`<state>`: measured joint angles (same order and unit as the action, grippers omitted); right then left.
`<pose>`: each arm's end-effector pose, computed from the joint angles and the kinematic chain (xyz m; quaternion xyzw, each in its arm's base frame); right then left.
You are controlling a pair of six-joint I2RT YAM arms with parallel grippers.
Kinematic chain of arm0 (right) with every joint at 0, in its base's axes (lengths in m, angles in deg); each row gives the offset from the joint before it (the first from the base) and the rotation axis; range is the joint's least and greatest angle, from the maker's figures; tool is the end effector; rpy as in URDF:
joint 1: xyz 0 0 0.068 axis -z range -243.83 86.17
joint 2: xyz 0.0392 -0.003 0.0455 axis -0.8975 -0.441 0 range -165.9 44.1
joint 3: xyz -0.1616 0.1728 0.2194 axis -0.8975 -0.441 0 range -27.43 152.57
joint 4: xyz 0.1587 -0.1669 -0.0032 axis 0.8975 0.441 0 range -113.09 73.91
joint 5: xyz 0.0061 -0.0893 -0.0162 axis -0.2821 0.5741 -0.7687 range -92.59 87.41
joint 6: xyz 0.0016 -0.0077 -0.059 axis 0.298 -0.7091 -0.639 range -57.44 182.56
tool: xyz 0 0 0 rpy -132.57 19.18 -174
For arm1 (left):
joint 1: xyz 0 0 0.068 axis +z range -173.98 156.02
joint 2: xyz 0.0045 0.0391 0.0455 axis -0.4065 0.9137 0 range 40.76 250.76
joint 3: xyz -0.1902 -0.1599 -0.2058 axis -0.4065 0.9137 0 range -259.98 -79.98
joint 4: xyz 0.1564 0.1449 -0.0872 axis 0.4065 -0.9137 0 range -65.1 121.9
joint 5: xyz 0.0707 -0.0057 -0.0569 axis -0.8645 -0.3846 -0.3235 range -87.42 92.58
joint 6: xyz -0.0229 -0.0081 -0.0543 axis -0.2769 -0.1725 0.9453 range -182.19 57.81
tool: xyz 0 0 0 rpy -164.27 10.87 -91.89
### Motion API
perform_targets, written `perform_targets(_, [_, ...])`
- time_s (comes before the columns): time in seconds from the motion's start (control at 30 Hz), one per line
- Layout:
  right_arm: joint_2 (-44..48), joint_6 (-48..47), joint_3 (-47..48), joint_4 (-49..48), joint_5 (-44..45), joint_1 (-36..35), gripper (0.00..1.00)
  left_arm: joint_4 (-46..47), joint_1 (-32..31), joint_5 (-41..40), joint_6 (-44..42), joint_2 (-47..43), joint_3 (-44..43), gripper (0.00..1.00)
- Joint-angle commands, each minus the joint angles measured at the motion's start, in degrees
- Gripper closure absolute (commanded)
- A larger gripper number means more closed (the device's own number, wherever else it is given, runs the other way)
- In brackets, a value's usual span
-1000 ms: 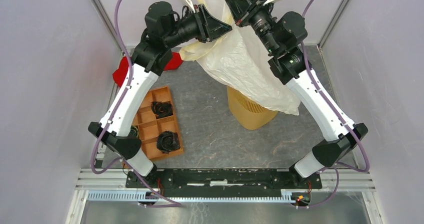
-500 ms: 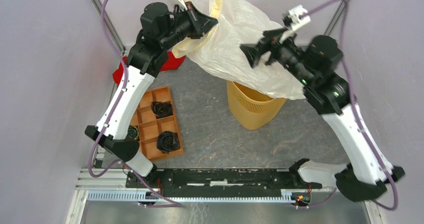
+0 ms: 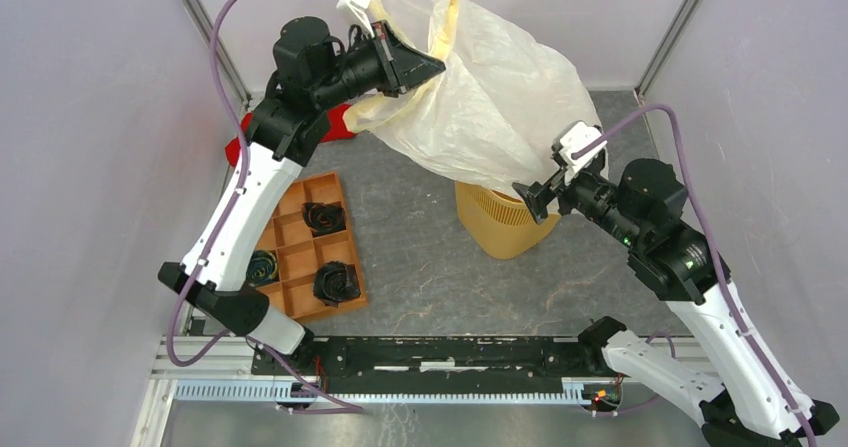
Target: Put the trash bags into the trash bin
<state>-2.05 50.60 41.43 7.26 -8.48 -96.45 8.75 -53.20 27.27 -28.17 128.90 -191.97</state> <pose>0.0734 0.0522 0.4623 -0.3163 0.6827 0.1559 0.6399 0.2464 -0.1587 0.5704 0.1232 0.6923 -0.4923 0.5130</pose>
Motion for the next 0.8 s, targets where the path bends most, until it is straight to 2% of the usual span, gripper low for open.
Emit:
perform_targets(0.0, [3.02, -3.27, 0.94, -3.65, 3.93, 0.04, 0.02, 8.0, 0.28, 9.32, 14.47, -4.64, 4.1, 0.98])
perform_targets(0.07, [3.6, -3.07, 0.69, -4.85, 3.7, 0.02, 0.02, 11.94, 0.14, 8.66, 25.35, -6.44, 7.57, 0.98])
perform_targets(0.17, [5.89, -0.9, -2.57, -8.34, 2.83, 0.08, 0.02, 28.25, -0.49, 6.62, 42.09, -12.02, 18.73, 0.98])
perform_targets(0.27, [8.06, 0.67, -5.7, -11.6, 5.14, 0.02, 0.04, 32.52, -0.49, 4.14, 51.27, -14.83, 24.02, 0.98])
perform_targets(0.3, [8.5, 0.95, -5.93, -12.0, 6.7, 0.08, 0.1, 32.63, -0.68, 3.71, 52.74, -15.18, 24.23, 0.98])
perform_targets(0.33, [8.53, 1.42, -5.88, -12.22, 8.41, 0.02, 0.17, 32.82, -0.87, 3.53, 54.09, -15.42, 24.24, 0.98])
perform_targets(0.37, [8.35, 2.41, -5.12, -12.24, 10.48, 0.05, 0.3, 33.34, -1.25, 3.53, 55.56, -15.58, 24.25, 0.98])
perform_targets(0.43, [6.83, 4.14, -1.99, -11.65, 13.62, 0.07, 0.64, 34.76, -1.99, 4.31, 57.4, -15.63, 23.94, 0.98])
perform_targets(0.47, [5.38, 5.15, 1.07, -10.53, 15.36, 0.01, 0.84, 35.24, -2.19, 4.51, 58.37, -15.67, 23.65, 0.98])
perform_targets(0.5, [3.56, 6.45, 4.73, -9.06, 16.73, 0.05, 0.98, 35.07, -2.33, 4.41, 58.46, -15.84, 23.32, 0.98])
perform_targets(0.67, [-0.76, 11.87, 16.25, -7.14, 18.45, 0.02, 1.0, 25.21, -2.36, -0.09, 54.95, -16.91, 22.67, 0.98])
perform_targets(0.77, [-3.08, 14.87, 22.24, -5.87, 19.41, 0.06, 0.99, 25.2, -2.35, -1.7, 55.64, -17.05, 24.42, 0.98])
